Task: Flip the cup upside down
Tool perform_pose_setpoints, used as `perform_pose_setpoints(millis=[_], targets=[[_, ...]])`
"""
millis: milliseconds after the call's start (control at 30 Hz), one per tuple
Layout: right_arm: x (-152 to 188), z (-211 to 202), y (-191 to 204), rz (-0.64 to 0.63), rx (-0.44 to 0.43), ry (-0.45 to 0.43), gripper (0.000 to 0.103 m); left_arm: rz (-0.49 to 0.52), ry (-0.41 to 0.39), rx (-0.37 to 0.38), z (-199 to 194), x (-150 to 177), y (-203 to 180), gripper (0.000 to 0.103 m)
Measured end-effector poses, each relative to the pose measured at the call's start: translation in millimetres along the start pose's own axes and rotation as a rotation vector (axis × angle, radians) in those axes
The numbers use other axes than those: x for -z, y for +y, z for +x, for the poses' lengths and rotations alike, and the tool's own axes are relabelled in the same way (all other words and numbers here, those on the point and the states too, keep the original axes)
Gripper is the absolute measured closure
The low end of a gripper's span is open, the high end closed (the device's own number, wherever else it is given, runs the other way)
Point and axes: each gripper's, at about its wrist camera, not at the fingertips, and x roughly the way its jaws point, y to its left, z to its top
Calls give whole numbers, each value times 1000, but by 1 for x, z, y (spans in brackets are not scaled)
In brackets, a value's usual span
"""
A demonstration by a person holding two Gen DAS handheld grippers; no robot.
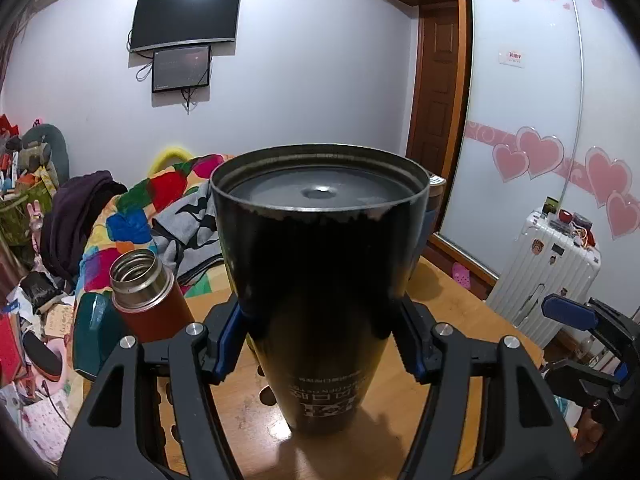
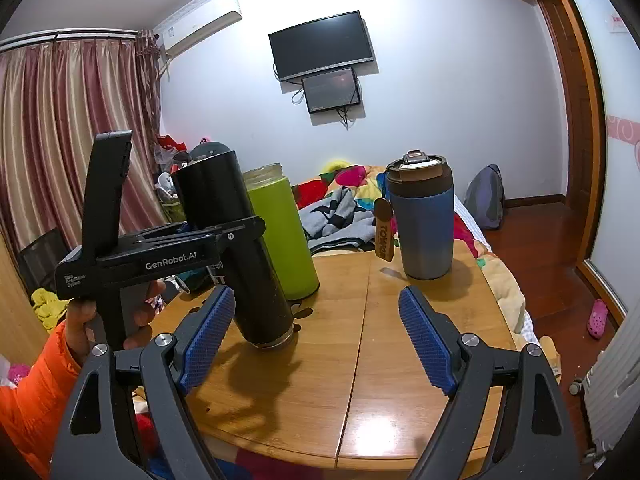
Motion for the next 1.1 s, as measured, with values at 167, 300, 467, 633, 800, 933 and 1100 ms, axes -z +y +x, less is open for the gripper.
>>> perform_pose_setpoints(millis=[167,300,467,633,800,933,1100], targets=[[0,0,2,4,-6,1,21,26,18,-11,2,0,-4,39],[-1,0,4,-3,-6,-2,21,7,31,9,-1,2,-2,32],[-3,-1,6,-12,0,-7,21,-19,-2,15,-20,7,2,23],[-7,-6,10,-34,25,-28,21,-9,-42,-6,-45,11,3,18],[-12,-11,16,-49,34,-54,21,-17,-109,-44,-73,15,3,5],[-17,-17,22,-65,48,-83,15,-26,-147,-67,-91,17,4,3],[-23,-27,34,-96,60,-129,14,-27,-180,-90,-105,18,1,3]])
